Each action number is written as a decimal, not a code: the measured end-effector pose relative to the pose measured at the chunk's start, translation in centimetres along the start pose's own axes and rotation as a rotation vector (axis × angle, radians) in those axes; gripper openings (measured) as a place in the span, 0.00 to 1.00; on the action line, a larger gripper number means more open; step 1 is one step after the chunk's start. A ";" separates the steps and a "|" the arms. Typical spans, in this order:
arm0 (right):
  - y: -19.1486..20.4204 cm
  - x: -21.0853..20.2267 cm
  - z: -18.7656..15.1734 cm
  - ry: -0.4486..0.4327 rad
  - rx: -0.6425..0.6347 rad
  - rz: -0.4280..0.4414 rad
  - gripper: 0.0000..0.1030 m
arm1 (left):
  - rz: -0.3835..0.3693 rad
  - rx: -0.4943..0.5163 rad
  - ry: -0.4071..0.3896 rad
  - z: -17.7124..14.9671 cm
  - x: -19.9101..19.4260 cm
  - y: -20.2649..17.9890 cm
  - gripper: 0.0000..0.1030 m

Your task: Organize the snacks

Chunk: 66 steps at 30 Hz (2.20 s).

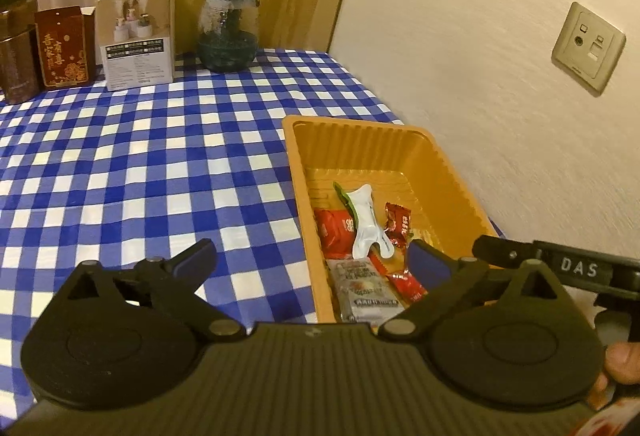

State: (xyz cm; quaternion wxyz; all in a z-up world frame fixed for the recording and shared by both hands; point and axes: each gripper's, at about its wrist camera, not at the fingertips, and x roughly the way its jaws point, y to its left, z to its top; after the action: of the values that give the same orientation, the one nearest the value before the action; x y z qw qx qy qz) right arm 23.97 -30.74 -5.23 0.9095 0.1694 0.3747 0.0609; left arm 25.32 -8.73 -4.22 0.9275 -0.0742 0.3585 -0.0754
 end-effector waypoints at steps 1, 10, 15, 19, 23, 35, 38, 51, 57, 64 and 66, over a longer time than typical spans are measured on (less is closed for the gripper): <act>0.1 -0.4 -0.2 -0.001 0.000 -0.002 0.72 | 0.000 -0.002 -0.001 -0.1 -0.3 0.0 1.00; 1.1 -3.8 -1.3 -0.004 -0.034 -0.010 0.72 | 0.024 -0.032 -0.021 -1.4 -3.7 -0.2 1.00; 1.8 -5.6 -1.8 -0.010 -0.057 -0.011 0.72 | 0.033 -0.060 -0.019 -2.0 -5.3 -0.2 1.00; 2.3 -6.8 -2.2 -0.007 -0.073 -0.009 0.72 | 0.026 -0.070 -0.005 -2.6 -6.5 0.2 1.00; 2.9 -8.0 -3.0 -0.004 -0.101 -0.017 0.72 | 0.041 -0.076 0.000 -3.4 -7.7 0.4 1.00; 4.5 -10.8 -5.8 0.017 -0.172 -0.033 0.72 | 0.053 -0.058 0.005 -5.3 -11.2 0.7 1.00; 5.0 -11.2 -6.3 0.019 -0.196 -0.037 0.72 | 0.084 -0.039 0.000 -5.7 -12.0 0.7 1.00; 5.5 -12.2 -7.4 0.036 -0.210 -0.028 0.72 | 0.111 -0.022 0.024 -7.3 -13.5 1.5 1.00; 6.1 -12.3 -7.9 0.046 -0.229 -0.021 0.72 | 0.108 -0.033 0.029 -7.5 -13.8 1.8 1.00; 6.3 -12.3 -7.9 0.045 -0.228 -0.018 0.72 | 0.112 -0.028 0.026 -7.4 -13.8 1.8 1.00; 6.4 -12.3 -7.9 0.045 -0.228 -0.015 0.72 | 0.111 -0.025 0.027 -7.4 -13.8 1.7 1.00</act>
State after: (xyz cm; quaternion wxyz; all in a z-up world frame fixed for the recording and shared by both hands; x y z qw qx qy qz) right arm 9.76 -25.66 -0.03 0.9147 0.0608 0.3868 0.0999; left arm 10.31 -4.98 -0.96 0.9244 -0.0649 0.3754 -0.0202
